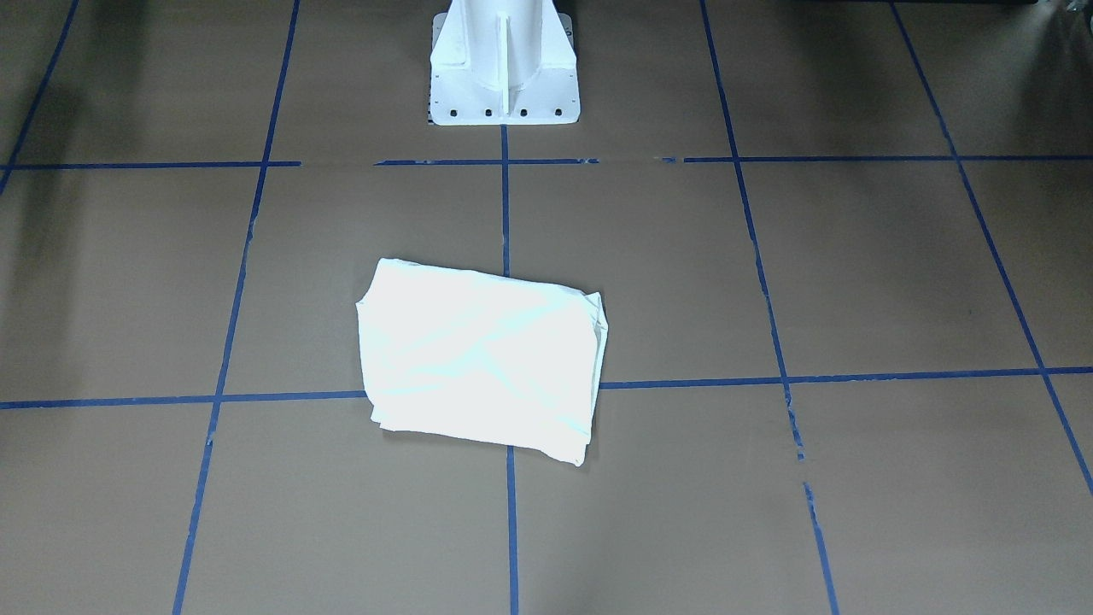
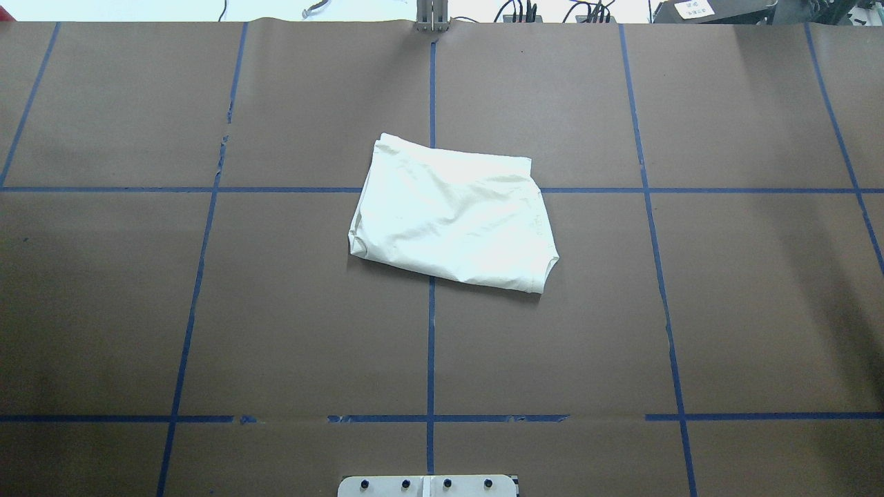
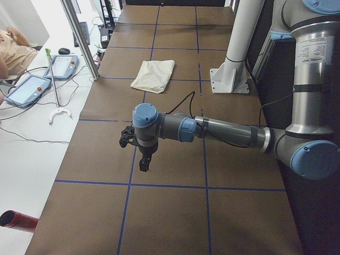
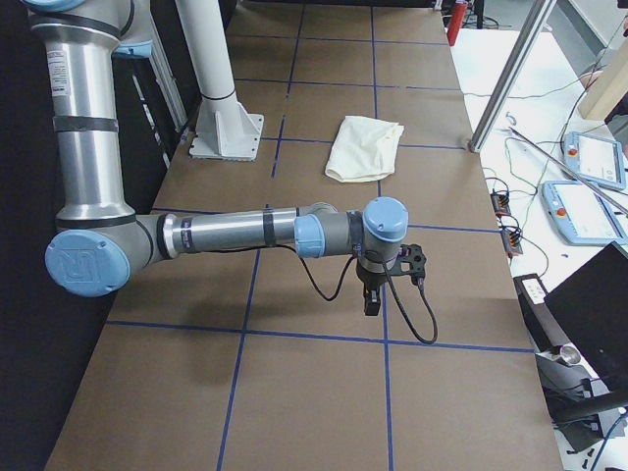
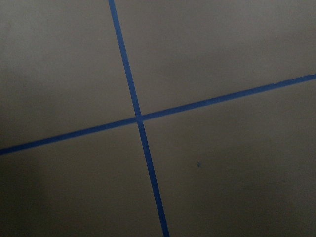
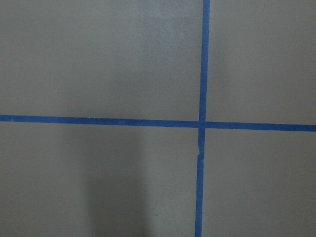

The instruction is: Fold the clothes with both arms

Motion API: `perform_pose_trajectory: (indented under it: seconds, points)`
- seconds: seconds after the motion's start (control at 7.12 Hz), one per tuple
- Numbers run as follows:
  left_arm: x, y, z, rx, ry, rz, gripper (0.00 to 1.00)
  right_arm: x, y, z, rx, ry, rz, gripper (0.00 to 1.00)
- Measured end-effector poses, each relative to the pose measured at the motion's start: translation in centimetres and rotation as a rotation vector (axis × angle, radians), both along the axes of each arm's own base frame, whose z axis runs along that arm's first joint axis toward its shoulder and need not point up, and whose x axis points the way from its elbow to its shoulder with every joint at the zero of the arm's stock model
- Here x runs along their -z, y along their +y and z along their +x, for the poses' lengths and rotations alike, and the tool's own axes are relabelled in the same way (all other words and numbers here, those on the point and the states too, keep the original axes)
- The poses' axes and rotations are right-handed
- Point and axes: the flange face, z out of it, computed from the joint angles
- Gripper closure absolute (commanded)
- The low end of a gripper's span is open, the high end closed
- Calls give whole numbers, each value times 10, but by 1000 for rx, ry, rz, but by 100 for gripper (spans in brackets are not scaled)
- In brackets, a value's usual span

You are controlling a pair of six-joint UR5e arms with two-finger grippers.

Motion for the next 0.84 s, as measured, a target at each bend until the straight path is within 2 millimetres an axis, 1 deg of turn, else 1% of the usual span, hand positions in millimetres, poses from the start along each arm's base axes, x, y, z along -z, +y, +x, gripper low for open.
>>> perform_pose_trajectory:
  seconds: [0.42, 0.7, 0.84]
  points:
    - [-1, 7, -3, 5, 9, -7, 0, -6, 2, 0, -1, -1, -11, 0]
    - [-14, 13, -20, 44, 1, -36, 0, -14, 3, 0, -2, 1, -26, 0]
    - [-23, 14, -25, 57, 1, -55, 0, -22, 3, 0, -1, 2, -41, 0]
